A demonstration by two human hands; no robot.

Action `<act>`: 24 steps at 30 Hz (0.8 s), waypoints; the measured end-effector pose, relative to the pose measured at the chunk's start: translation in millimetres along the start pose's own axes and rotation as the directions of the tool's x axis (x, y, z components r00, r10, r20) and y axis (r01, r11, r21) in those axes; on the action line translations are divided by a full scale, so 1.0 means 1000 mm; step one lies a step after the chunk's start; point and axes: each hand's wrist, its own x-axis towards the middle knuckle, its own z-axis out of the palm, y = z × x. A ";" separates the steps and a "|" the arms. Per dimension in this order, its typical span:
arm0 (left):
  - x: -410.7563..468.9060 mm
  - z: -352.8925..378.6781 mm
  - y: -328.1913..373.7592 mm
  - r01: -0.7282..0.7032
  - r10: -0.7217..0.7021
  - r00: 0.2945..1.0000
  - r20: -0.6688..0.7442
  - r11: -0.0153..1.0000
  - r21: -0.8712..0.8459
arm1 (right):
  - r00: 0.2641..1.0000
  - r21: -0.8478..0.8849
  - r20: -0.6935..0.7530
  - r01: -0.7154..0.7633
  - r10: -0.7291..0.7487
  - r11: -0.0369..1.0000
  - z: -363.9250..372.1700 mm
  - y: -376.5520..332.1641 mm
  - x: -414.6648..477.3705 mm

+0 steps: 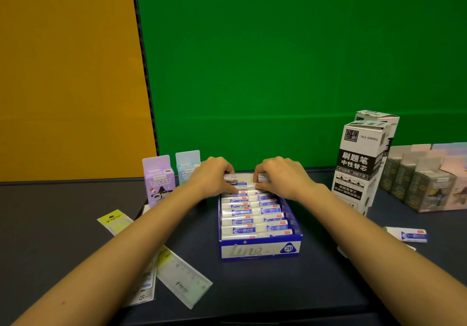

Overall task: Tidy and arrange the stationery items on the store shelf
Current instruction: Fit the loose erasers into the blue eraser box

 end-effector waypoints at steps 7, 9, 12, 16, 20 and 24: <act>-0.001 0.004 0.001 0.000 -0.001 1.000 0.023 1.000 0.029 | 1.000 0.014 -0.022 0.004 -0.004 1.000 0.001 0.002 -0.003; -0.001 0.004 0.002 -0.016 0.014 0.999 0.033 0.998 0.064 | 1.000 0.023 -0.014 0.009 -0.008 1.000 0.001 0.001 -0.004; -0.003 0.001 0.004 -0.041 0.038 0.999 0.027 0.994 0.102 | 1.000 0.067 -0.025 0.010 -0.008 0.998 -0.002 0.002 -0.007; -0.010 -0.005 0.005 -0.091 0.097 0.994 -0.051 0.990 0.104 | 0.999 0.238 -0.015 -0.027 0.031 0.971 -0.008 0.002 -0.007; -0.019 -0.011 0.008 -0.139 0.140 0.990 -0.015 0.989 0.054 | 0.988 0.360 0.149 -0.013 -0.043 0.933 -0.012 -0.002 -0.005; -0.025 -0.014 0.005 -0.101 0.100 0.991 0.086 0.995 0.008 | 0.960 0.302 0.234 0.075 -0.150 0.950 -0.013 -0.002 -0.007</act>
